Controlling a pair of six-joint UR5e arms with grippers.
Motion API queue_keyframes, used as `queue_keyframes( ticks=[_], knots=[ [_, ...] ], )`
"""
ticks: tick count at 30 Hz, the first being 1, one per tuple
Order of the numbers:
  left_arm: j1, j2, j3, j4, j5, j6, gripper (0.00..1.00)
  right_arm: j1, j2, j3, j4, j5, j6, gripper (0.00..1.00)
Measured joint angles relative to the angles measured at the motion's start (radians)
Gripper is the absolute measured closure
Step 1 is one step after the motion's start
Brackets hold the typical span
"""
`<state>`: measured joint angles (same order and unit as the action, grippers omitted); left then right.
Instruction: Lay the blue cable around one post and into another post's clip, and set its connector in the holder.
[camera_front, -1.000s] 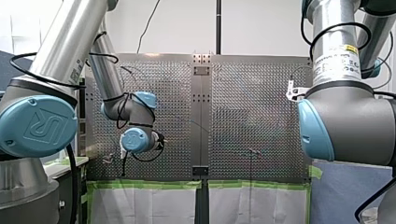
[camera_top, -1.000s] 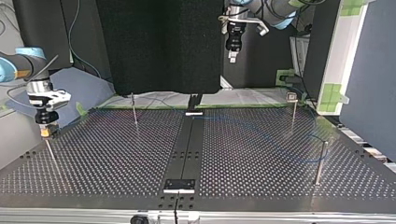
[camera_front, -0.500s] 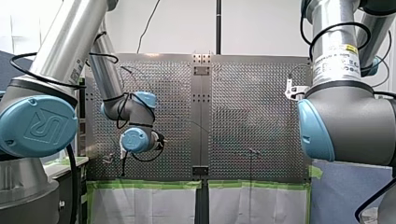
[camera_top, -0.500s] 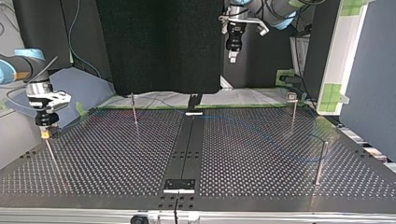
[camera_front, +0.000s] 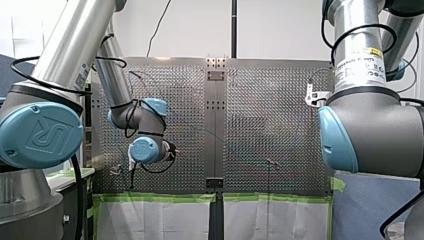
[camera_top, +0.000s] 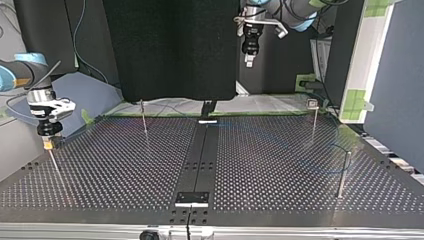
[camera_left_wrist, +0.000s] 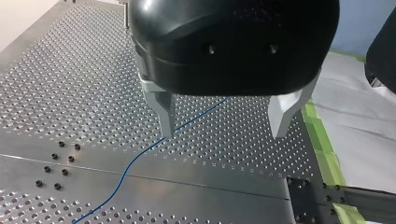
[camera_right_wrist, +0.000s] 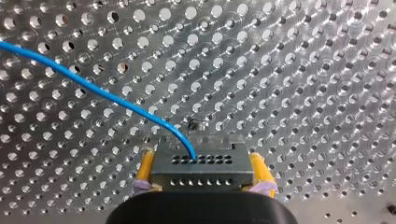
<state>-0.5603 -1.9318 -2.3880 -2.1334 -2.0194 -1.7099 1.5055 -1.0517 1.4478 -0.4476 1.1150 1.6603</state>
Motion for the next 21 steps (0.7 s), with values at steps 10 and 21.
queue_keyframes(
  ticks=[10,21],
  knots=[
    [0.003,0.000,0.000,0.001,-0.001,0.000,0.00,-0.001,0.000,0.000,0.000,0.000,-0.004,0.81],
    [0.006,0.000,0.000,0.002,0.000,0.000,0.00,-0.001,-0.001,-0.001,0.017,0.003,-0.035,0.00]
  ],
)
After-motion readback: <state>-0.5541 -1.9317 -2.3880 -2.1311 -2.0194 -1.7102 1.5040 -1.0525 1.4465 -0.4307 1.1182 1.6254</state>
